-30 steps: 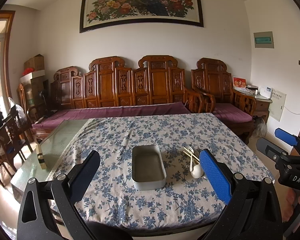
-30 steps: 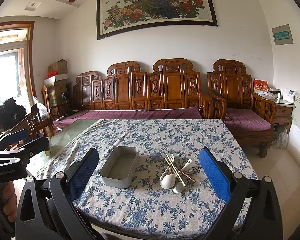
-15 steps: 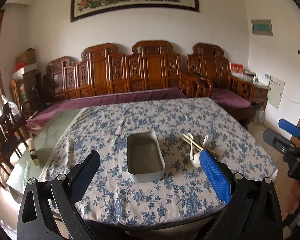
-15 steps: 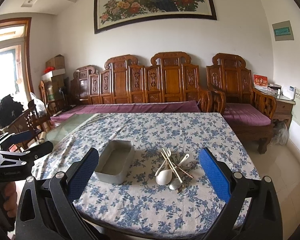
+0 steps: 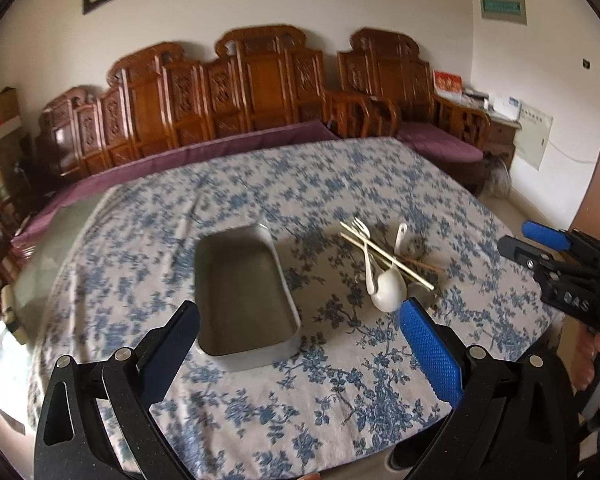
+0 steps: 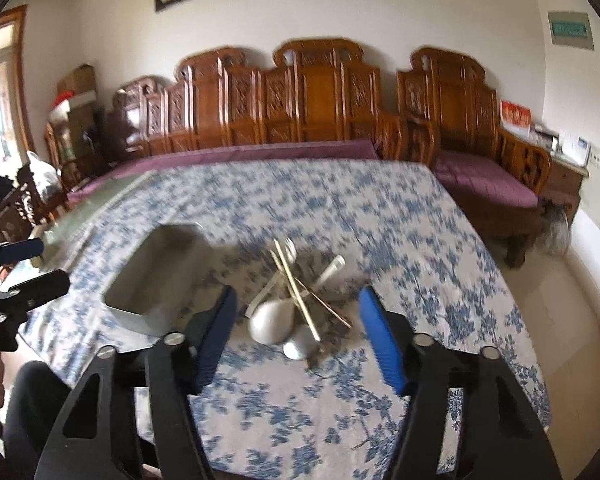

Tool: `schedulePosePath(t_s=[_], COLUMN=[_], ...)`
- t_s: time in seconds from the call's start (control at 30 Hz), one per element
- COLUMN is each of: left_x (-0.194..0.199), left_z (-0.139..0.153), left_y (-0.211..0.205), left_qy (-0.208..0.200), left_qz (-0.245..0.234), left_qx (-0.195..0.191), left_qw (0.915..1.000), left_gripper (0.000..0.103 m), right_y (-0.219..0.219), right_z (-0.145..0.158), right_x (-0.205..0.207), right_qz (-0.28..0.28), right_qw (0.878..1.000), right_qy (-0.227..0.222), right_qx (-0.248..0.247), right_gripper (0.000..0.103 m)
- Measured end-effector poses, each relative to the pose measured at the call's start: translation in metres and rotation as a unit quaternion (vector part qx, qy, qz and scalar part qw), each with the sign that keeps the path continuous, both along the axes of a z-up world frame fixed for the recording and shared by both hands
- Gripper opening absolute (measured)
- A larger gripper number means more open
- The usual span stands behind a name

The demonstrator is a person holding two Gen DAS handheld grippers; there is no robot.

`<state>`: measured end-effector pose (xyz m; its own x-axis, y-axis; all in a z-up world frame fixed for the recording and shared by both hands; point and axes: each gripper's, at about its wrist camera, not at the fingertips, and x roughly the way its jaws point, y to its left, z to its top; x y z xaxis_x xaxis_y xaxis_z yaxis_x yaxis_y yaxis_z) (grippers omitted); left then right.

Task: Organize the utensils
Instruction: 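Move both tools down toward the pile of white utensils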

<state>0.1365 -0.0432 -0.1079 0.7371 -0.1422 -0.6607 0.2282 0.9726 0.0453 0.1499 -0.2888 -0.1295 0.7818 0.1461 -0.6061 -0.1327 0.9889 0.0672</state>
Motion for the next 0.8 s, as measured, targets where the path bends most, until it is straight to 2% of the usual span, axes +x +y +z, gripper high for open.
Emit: schedulePosePath(t_s=[0.2,0.33,0.53,0.8], left_x=[0.037,0.057,0.087,0.131], left_z=[-0.031,-0.049,-0.071,-0.103], left_y=[-0.017,-0.027,-0.048,-0.076], left_qy=[0.039,0.063,0.093,0.137], left_qz=[-0.023,-0.034,-0.045,-0.069], left_qx=[-0.001,-0.003,0.0,-0.017], left_qw=[0.999,0.9975,0.9946,0.988], left_gripper=[0.097,0.094,0.077,0.056], right_y=[-0.017,-0.024,-0.02,-0.02], right_z=[-0.037,-0.059,-0.076,-0.103], right_x=[0.038,0.071,0.118,0.137], right_qz=[-0.003,-0.007,0.011,0.018], right_qw=[0.999,0.998,0.997,0.995], right_qy=[0.042,0.063,0.076,0.095], right_qx=[0.001,-0.008,-0.011,0.014], right_gripper=[0.049,0.048,0.048,0.048])
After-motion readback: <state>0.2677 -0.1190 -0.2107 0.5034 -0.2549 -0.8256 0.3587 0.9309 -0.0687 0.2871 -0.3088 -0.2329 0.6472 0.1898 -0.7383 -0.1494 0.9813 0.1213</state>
